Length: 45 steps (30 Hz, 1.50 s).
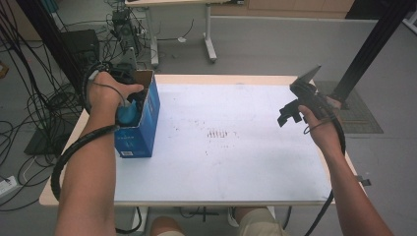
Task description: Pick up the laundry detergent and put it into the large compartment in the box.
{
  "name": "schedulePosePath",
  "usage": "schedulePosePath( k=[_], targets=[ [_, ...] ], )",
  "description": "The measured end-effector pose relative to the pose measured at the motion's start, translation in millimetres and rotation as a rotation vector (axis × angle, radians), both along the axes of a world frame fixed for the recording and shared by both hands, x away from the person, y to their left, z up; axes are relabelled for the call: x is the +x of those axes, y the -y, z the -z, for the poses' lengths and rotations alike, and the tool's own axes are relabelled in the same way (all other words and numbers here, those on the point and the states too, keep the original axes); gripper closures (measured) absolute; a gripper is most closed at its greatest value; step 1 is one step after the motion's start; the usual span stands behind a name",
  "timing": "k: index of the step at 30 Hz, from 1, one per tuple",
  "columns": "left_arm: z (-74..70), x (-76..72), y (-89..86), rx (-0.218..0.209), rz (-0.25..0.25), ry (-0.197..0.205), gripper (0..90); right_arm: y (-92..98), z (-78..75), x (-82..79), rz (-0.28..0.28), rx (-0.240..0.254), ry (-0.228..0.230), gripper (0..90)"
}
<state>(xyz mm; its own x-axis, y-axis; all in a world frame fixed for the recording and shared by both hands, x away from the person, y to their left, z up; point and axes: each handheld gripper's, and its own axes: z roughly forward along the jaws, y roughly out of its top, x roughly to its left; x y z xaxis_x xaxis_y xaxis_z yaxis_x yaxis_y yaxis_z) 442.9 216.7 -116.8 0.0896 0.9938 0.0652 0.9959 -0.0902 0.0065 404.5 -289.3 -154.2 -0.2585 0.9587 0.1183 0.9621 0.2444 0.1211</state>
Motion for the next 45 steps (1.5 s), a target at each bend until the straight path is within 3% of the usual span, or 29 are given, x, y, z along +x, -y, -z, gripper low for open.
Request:
schedulePosePath(
  k=[6,11,16,33,39,45],
  targets=[
    [-24.8,-8.4,3.3,0.011,0.017,0.028,17.3,0.7,-1.0,-0.7,-0.002,0.004,0.002,5.2],
    [-43.6,-16.7,8.1,-0.018,0.052,0.06,13.1,-2.4,-0.8,0.1,-0.009,-0.002,0.0,5.2],
    [-55.8,-24.5,22.7,-0.04,0.128,0.083,10.3,-5.7,-1.5,1.8,-0.014,-0.004,0.001,5.2],
    [-66.2,-49.9,98.2,-0.064,0.559,0.092,8.0,-8.4,-4.9,7.7,-0.009,-0.007,-0.002,5.2],
    [-63.6,-56.8,117.2,-0.064,0.657,0.078,7.7,-9.2,-4.6,8.1,-0.012,-0.006,-0.004,5.2],
    [-62.7,-60.7,126.5,-0.063,0.699,0.079,7.7,-9.6,-5.3,8.3,-0.014,-0.006,-0.004,5.2]
  ],
)
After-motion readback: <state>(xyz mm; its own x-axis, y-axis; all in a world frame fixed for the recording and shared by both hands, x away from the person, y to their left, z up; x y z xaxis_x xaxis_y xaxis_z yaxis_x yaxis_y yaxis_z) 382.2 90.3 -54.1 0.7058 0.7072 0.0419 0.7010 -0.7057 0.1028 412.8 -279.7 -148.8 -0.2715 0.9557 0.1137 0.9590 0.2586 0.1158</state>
